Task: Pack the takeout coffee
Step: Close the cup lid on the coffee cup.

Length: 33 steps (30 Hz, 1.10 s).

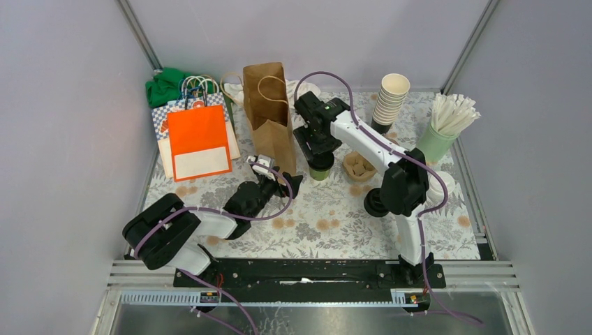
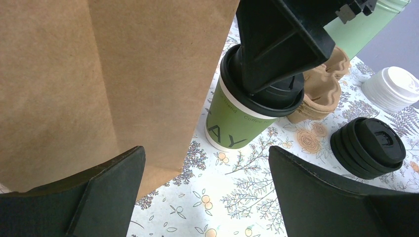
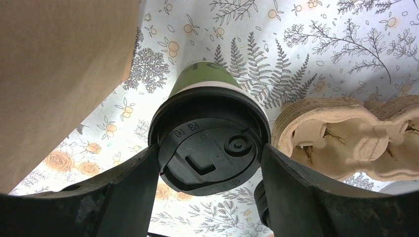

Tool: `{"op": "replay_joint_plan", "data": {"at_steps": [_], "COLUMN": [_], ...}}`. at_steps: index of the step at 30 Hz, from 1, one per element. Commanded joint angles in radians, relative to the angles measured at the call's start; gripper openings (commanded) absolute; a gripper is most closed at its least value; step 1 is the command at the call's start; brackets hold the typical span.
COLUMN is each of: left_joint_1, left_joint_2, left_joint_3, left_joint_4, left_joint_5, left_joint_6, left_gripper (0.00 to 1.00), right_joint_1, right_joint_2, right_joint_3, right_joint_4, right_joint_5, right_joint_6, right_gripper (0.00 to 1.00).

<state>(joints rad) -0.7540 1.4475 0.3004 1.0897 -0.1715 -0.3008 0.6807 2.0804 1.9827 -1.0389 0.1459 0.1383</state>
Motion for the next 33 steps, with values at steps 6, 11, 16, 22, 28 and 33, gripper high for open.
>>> {"op": "replay_joint_plan", "data": {"at_steps": [6, 11, 16, 22, 28, 33], "left_joint_1": [0.007, 0.007, 0.007, 0.007, 0.008, 0.008], "left_joint_2": [-0.031, -0.024, -0.019, -0.012, -0.015, -0.014], "left_joint_3": [0.0, 0.002, 0.0, -0.004, -0.01, -0.013], "left_joint_4": [0.015, 0.017, 0.021, 0.03, 0.031, 0.031], "left_joint_5": [0.012, 0.023, 0.032, 0.043, 0.046, 0.046], "left_joint_6": [-0.006, -0.009, -0.012, -0.02, -0.021, -0.022], "left_gripper": [0.99, 0.99, 0.99, 0.99, 0.99, 0.99], "right_joint_1": [0.01, 0.01, 0.01, 0.01, 0.01, 0.008], "right_joint_2": [0.049, 0.046, 0.02, 0.017, 0.015, 0.0], "right_joint_3": [0.02, -0.013, -0.097, -0.148, -0.204, -0.256], "right_joint_4": [-0.003, 0.004, 0.035, 0.054, 0.079, 0.095], "right_joint_5": [-0.017, -0.071, -0.119, -0.141, -0.17, -0.176], "right_joint_6": [-0.031, -0.036, -0.034, -0.033, -0.034, -0.035], "right_gripper": [0.61, 0.62, 0.62, 0.61, 0.62, 0.61]}}
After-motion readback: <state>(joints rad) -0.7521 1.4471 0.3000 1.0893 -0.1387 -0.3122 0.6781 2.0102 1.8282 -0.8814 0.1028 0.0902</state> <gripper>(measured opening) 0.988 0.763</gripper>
